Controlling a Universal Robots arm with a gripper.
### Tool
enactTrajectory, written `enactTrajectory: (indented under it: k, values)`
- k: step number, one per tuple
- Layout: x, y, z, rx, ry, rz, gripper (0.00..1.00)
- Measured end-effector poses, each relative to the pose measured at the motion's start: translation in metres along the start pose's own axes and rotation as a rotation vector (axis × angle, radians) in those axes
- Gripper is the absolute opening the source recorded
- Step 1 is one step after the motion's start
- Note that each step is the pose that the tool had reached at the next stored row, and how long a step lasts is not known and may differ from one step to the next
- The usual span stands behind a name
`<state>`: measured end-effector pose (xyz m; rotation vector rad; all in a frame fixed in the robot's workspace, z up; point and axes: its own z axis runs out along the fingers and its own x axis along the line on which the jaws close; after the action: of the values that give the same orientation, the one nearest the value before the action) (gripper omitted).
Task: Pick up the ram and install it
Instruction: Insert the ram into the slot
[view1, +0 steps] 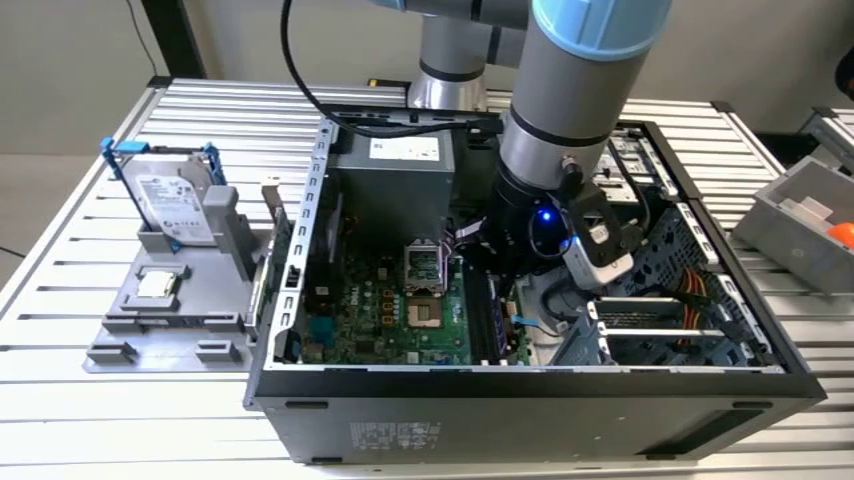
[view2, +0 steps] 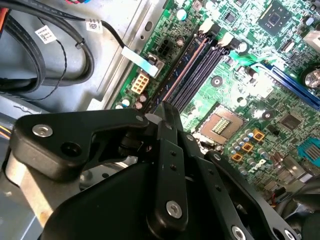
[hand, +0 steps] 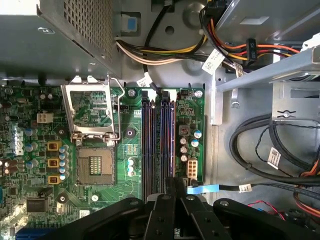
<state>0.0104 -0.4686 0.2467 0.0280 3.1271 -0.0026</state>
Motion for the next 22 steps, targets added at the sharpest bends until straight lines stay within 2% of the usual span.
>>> enactTrajectory:
  k: [22]
  values:
    - [0.0, 0.0, 0.0, 0.0017, 0.0, 0.0, 0.0]
